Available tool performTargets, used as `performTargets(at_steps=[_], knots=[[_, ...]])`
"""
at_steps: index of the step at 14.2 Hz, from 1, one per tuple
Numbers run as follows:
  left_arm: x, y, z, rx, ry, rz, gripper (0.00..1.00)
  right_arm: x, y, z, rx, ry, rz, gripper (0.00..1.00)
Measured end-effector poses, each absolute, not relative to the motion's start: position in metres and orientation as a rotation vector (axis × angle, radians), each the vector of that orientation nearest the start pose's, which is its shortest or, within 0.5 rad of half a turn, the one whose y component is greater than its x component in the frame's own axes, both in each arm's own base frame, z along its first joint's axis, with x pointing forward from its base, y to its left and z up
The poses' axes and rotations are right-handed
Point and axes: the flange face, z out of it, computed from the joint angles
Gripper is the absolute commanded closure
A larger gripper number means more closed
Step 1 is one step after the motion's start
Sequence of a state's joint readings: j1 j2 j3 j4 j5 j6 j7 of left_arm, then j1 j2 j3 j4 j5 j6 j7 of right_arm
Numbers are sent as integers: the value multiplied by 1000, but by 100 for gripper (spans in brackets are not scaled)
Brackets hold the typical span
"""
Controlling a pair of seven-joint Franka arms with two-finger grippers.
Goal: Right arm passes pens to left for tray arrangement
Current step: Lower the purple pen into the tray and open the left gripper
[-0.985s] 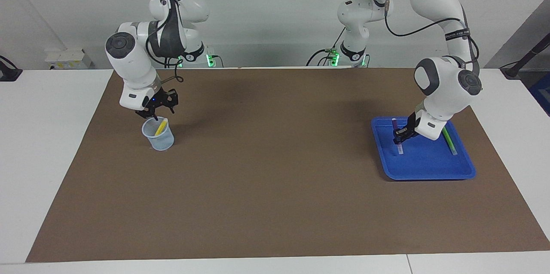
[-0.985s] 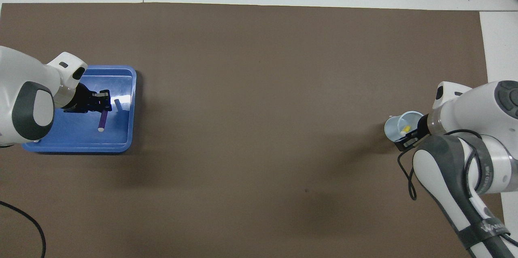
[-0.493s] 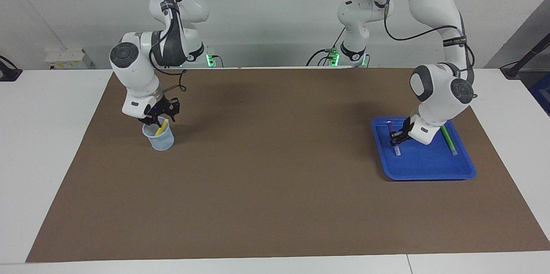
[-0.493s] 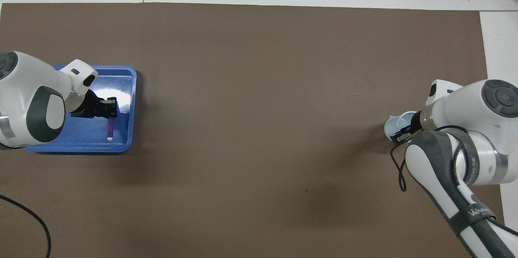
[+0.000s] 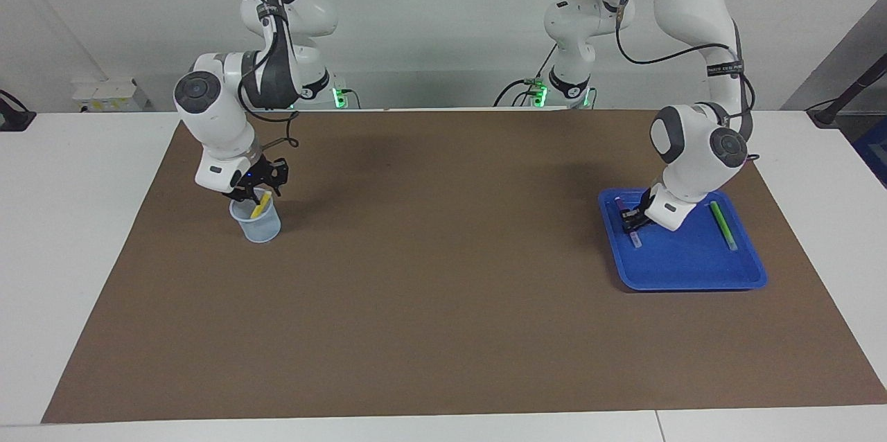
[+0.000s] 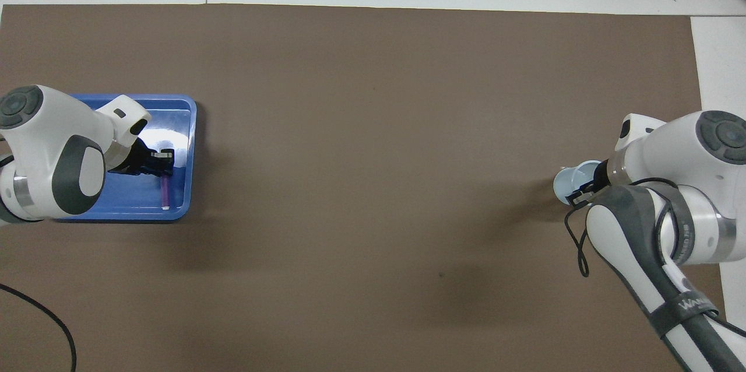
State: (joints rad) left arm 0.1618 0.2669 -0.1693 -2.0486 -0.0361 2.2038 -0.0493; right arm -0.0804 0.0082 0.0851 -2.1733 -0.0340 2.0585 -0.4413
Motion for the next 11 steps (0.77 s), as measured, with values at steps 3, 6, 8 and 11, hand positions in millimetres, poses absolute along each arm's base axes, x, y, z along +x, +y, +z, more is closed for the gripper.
performTargets(at_steps=[3, 6, 8, 11], knots=[[575, -4, 301, -3200, -92, 183, 28, 521, 1, 379, -3050, -723, 209, 85], [571, -4, 294, -3196, -90, 207, 10, 525, -2, 386, -3047, -747, 188, 100], [568, -4, 291, -3195, -90, 220, 5, 526, -2, 385, -3036, -784, 188, 100], [568, -2, 289, -3191, -102, 225, 0, 528, -1, 387, -3024, -824, 185, 100]])
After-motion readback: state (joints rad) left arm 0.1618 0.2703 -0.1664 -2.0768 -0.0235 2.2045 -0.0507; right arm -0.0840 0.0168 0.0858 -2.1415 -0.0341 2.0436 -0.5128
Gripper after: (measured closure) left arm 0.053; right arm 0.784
